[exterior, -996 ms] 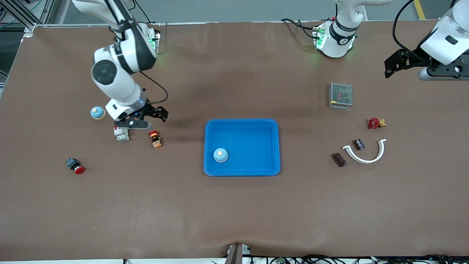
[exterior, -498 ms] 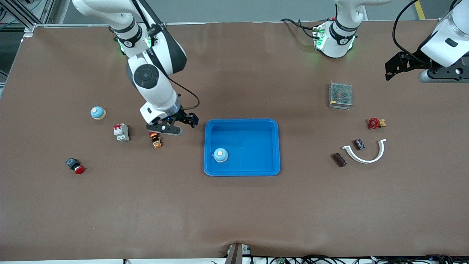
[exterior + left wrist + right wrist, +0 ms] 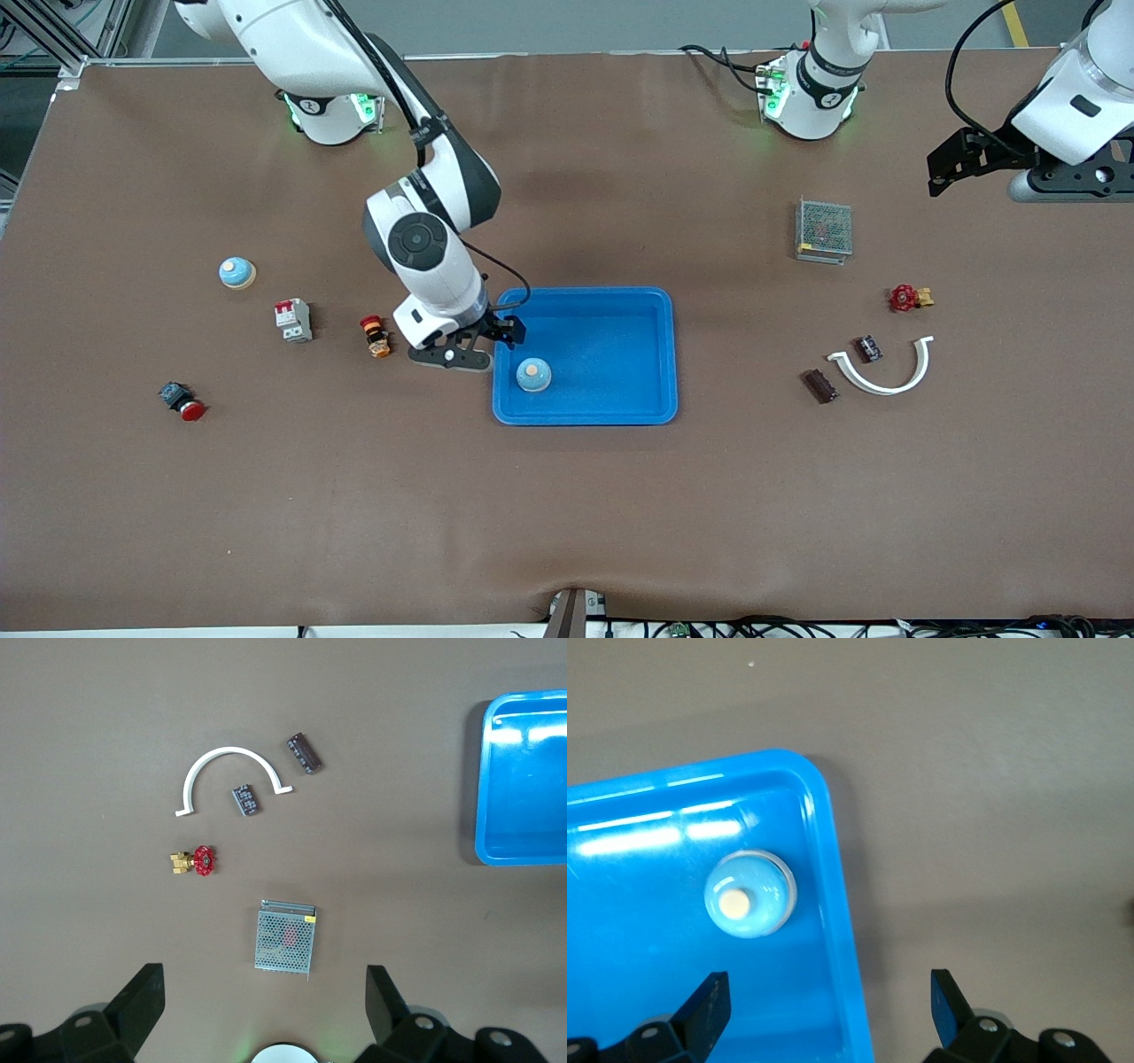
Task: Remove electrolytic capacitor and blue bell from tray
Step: 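Move the right gripper to the tray and grasp the second bell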
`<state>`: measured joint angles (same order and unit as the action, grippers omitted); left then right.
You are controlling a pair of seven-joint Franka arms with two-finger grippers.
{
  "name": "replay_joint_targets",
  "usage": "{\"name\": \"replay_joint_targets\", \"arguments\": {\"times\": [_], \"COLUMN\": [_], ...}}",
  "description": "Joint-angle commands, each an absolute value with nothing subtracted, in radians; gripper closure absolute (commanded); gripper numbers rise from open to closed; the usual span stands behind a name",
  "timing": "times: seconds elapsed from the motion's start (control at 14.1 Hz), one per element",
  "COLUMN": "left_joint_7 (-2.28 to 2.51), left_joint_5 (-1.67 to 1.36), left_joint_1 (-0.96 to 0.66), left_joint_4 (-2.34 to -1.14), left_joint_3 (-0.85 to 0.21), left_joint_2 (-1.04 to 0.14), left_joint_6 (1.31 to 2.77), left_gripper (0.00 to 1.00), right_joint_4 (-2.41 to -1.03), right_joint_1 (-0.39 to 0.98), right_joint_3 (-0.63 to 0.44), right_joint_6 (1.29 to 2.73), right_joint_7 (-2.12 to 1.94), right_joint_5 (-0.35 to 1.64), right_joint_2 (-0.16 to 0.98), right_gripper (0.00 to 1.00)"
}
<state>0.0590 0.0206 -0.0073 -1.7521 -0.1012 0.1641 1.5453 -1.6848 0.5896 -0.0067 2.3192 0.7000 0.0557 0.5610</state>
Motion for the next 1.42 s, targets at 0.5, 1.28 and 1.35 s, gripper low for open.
{"name": "replay_joint_targets", "arguments": {"times": [0.5,1.28,1.35], "left_joint_7": [0.061,0.066,0.066], "left_joint_5": [0.018,0.012,0.012], "left_joint_1": [0.006,0.011,0.011], "left_joint_4": [-1.7,-1.701,-1.7], "left_joint_3": [-0.107,-0.101,-0.101], "left_joint_2": [0.109,0.112,0.112], "left_joint_6": [1.588,1.594,1.594], "left_gripper": [0.0,0.0,0.0], "right_joint_4": [-1.342,-1.293,-1.284], "right_joint_1": [0.663,0.661,0.66], "right_joint_3": [-0.028,-0.028,-0.028], "right_joint_6": [2.223,2.267,2.267], "right_joint_7": [0.726,0.747,0.747], "right_joint_5": [0.017,-0.018,-0.018], "right_joint_2": [0.82,0.917,0.919], "right_gripper": [0.0,0.0,0.0]}}
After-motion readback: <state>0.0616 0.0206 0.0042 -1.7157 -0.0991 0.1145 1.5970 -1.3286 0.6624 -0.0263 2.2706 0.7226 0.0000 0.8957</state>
